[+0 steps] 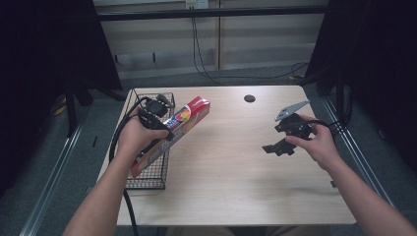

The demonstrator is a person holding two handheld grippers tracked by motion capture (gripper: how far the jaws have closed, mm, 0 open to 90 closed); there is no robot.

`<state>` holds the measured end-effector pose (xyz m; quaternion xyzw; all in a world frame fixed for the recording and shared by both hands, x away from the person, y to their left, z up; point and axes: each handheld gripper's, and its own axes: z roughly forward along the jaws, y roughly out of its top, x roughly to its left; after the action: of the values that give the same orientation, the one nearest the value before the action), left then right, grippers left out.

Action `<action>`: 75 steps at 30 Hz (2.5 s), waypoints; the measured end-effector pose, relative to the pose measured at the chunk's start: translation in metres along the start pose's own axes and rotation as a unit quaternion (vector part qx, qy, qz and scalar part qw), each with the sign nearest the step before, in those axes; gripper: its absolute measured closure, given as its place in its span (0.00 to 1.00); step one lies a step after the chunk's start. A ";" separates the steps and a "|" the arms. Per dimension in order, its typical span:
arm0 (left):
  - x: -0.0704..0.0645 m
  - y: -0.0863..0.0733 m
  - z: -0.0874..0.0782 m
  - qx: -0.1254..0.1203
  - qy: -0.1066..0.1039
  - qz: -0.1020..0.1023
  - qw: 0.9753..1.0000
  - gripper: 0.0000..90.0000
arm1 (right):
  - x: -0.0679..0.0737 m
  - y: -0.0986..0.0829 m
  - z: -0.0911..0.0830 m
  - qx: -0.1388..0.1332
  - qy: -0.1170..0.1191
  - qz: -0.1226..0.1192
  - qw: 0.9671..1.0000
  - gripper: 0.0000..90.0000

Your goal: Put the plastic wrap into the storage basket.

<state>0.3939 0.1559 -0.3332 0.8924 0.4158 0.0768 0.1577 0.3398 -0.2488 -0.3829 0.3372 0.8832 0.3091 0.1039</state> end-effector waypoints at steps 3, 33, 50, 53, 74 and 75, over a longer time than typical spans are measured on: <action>0.004 -0.003 -0.002 -0.007 0.011 -0.020 1.000 0.49 | 0.001 -0.001 -0.002 0.004 -0.002 0.006 1.000 0.07; 0.031 -0.024 -0.008 -0.017 0.079 -0.186 0.979 0.49 | 0.003 -0.011 -0.008 -0.001 -0.009 0.010 1.000 0.05; 0.038 -0.042 0.004 -0.016 0.095 -0.261 0.961 0.49 | 0.005 -0.011 -0.008 0.000 -0.010 0.008 1.000 0.05; 0.039 -0.045 0.007 -0.017 0.096 -0.272 0.957 0.49 | 0.005 -0.011 -0.008 -0.001 -0.010 0.009 1.000 0.05; 0.039 -0.057 0.030 -0.007 0.104 -0.304 0.947 0.49 | 0.004 -0.016 -0.007 -0.008 -0.014 0.012 1.000 0.04; 0.039 -0.057 0.031 -0.006 0.104 -0.301 0.948 0.49 | 0.005 -0.016 -0.007 -0.004 -0.014 0.011 1.000 0.04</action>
<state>0.3866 0.2130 -0.3819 0.7120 0.6785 0.1202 0.1347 0.3251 -0.2582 -0.3876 0.3510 0.8764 0.3096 0.1138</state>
